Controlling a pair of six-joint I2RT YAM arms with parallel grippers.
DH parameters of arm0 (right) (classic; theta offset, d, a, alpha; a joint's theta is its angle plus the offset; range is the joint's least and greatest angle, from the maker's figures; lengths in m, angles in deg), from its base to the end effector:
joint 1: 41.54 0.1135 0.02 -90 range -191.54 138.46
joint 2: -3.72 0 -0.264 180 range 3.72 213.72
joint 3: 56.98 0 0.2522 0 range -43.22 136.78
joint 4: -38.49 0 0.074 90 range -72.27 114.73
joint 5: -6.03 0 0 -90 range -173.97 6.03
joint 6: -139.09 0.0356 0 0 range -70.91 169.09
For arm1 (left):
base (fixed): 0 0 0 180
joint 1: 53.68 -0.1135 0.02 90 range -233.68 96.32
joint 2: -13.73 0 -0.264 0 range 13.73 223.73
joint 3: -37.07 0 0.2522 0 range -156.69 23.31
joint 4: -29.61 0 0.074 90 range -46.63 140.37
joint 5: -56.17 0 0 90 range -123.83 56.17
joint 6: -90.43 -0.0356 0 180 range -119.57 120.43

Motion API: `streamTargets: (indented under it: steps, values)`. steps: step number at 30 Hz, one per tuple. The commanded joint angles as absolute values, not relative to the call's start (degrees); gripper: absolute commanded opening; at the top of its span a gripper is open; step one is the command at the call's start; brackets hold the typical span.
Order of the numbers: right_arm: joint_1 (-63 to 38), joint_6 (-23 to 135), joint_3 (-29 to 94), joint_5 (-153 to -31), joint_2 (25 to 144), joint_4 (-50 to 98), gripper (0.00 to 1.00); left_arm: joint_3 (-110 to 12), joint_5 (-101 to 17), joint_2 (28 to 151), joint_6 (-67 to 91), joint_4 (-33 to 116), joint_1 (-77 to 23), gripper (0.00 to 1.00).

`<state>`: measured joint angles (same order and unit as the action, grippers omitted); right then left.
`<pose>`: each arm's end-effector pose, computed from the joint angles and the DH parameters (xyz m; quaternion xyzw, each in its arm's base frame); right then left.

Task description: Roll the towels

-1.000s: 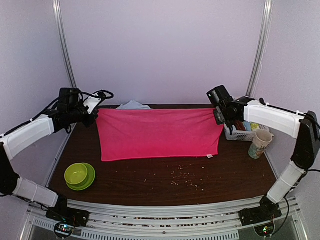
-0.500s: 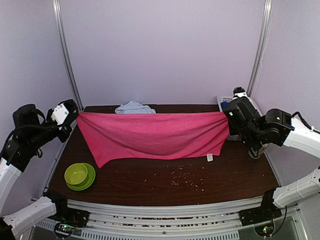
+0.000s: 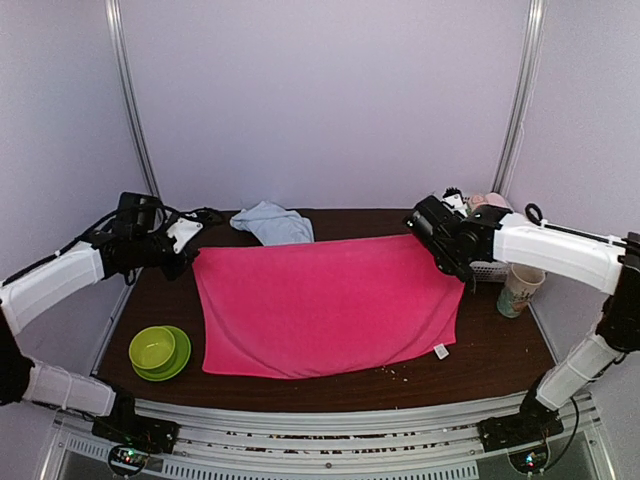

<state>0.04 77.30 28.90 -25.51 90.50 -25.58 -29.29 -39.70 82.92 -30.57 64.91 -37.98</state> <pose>0.2419 0.1741 0.2892 0.0059 0.8585 -0.2828 0.4278 0.2533 -0.0750 0.2803 0.3765 0.8157 0.0125 0.4390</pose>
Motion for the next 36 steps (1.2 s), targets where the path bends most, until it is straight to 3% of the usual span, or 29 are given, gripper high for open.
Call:
streamTargets:
  steps: [1, 7, 13, 26, 36]
  values:
    - [-5.2, 69.5, 36.3, -28.8, 101.4, -18.5, 0.00, -39.8, -35.6, 94.5, -30.3, 60.1, -38.4, 0.00]
    - [-8.6, 65.1, 47.2, -32.3, 115.7, -17.9, 0.00, -48.8, -31.4, 110.1, -31.2, 59.5, -38.4, 0.00]
    - [-11.2, 62.6, 53.5, -33.7, 122.5, -18.8, 0.00, -51.4, -29.0, 115.6, -32.5, 56.6, -38.5, 0.00]
    - [-11.7, 60.6, 38.7, -38.9, 115.3, -13.7, 0.00, -39.6, -36.5, 107.9, -36.3, 51.7, -39.4, 0.00]
    - [-11.4, 62.9, 35.1, -40.2, 114.9, -16.8, 0.00, -31.2, -43.9, 102.8, -42.0, 55.3, -40.3, 0.00]
